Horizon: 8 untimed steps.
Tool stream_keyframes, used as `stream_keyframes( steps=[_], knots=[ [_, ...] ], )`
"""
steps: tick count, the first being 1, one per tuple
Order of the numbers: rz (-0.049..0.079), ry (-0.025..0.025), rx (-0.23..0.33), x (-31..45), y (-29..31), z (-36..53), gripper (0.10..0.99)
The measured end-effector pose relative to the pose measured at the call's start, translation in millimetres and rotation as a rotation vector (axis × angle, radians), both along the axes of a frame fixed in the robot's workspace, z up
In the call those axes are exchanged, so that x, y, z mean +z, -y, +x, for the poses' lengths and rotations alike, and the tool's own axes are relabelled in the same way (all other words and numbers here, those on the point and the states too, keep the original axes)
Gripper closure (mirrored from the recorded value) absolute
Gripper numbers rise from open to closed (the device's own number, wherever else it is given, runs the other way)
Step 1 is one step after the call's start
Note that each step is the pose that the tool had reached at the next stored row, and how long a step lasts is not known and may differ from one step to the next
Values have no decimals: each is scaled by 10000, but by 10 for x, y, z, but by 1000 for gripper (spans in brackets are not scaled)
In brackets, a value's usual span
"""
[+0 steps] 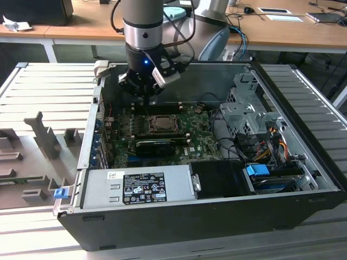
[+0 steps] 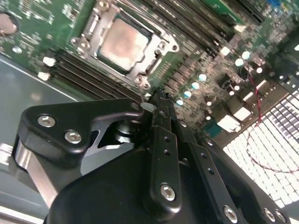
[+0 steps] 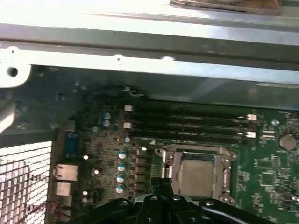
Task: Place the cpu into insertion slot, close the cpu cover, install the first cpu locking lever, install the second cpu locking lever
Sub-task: 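Install the first cpu locking lever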
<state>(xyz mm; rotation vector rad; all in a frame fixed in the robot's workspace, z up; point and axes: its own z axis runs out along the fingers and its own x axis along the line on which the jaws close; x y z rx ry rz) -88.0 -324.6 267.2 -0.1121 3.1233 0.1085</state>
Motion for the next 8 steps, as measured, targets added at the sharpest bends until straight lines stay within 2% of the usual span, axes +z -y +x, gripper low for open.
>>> stream_keyframes(
  steps=[4, 5, 7, 8],
  knots=[
    [15, -2, -1, -36, -7, -112, 980],
    [59, -1, -3, -44, -13, -142, 980],
    [242, 0, -6, -60, -24, -185, 980],
    [293, 0, -10, -71, -32, -192, 980]
  ],
)
